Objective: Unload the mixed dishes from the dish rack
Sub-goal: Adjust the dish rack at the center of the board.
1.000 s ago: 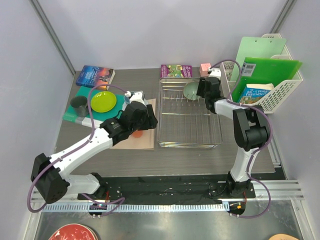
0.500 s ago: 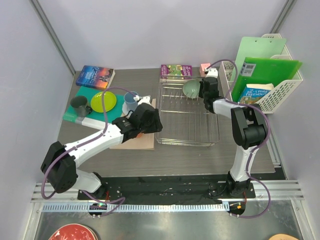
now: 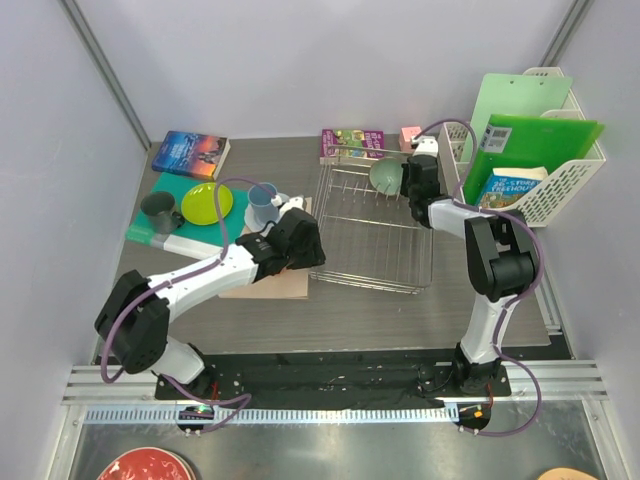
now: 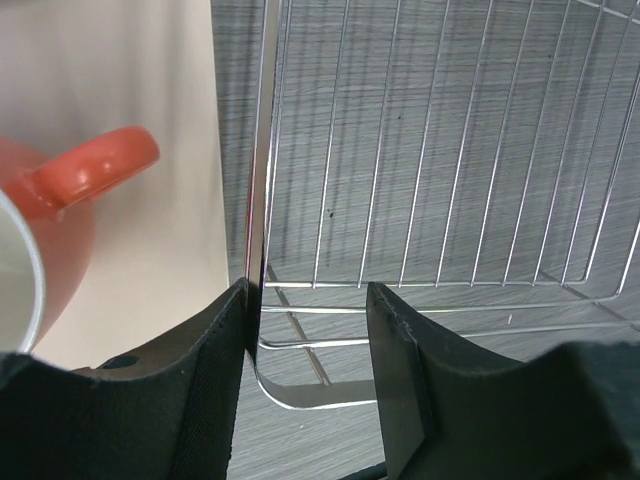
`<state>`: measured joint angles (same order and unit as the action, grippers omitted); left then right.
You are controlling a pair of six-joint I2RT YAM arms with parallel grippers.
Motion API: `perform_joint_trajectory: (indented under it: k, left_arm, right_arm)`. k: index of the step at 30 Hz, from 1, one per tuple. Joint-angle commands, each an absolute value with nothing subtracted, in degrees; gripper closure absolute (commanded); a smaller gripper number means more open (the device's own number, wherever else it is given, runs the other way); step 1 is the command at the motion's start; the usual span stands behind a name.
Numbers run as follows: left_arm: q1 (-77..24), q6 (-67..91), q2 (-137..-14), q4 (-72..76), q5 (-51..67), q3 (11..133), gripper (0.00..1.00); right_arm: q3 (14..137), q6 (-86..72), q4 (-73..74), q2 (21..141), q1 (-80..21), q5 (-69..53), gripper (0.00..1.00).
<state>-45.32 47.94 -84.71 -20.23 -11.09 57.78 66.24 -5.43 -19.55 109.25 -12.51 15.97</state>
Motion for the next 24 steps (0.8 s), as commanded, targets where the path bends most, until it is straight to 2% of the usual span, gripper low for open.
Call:
perform_joint_trajectory:
  k: [1,6,9,11,14,16,17,18,20,21,23,24]
  left_arm:
    - [-46.4,50.1,-86.4,-14.5,-8.4,57.5,0.51]
    - [-46.7,51.1,-87.8,-13.2,-7.6,57.1,0.55]
    - [-46.9,51.8,-88.3,-12.4,-6.7,56.9,0.62]
    - [-47.2,51.9,-88.3,-12.5,-6.3,57.0,0.6]
    - [-47.3,51.5,-87.0,-12.7,-5.9,56.9,0.5]
    - [-47.5,50.8,-86.6,-13.4,-6.6,57.0,0.48]
    - [-47.5,50.6,-86.6,-13.7,-7.2,57.0,0.5]
    - [-47.5,50.3,-86.7,-14.1,-7.4,57.2,0.53]
    - [-47.5,50.3,-87.4,-14.7,-7.3,57.5,0.67]
    - [-47.5,50.5,-87.5,-14.7,-7.3,57.5,0.84]
    - [-47.8,51.2,-87.6,-14.9,-7.5,57.1,1.0]
    - [-48.2,51.4,-87.5,-14.9,-7.9,56.9,1.0]
  right_arm:
    - [66.9,-6.0,-26.1,102.4,-12.2,19.9,0.99]
    - [67.8,-6.2,-26.5,101.1,-12.3,19.6,0.99]
    - [68.9,-6.9,-25.8,100.9,-12.3,18.9,0.99]
    - [69.5,-7.1,-25.4,101.1,-12.3,18.4,0.99]
    - [69.3,-7.0,-25.3,101.2,-12.3,18.6,0.99]
    - [69.1,-7.0,-25.4,101.2,-12.3,18.7,0.99]
    - [69.1,-7.0,-25.5,101.1,-12.4,18.7,0.99]
    - [69.1,-7.1,-25.5,101.2,-12.3,18.8,0.99]
    - [69.3,-7.5,-25.3,101.2,-12.3,18.7,0.99]
    - [69.3,-7.5,-25.3,101.2,-12.3,18.7,0.99]
    - [69.4,-7.5,-25.2,101.3,-12.3,18.8,0.99]
    - [69.4,-7.4,-25.2,101.1,-12.3,19.0,0.99]
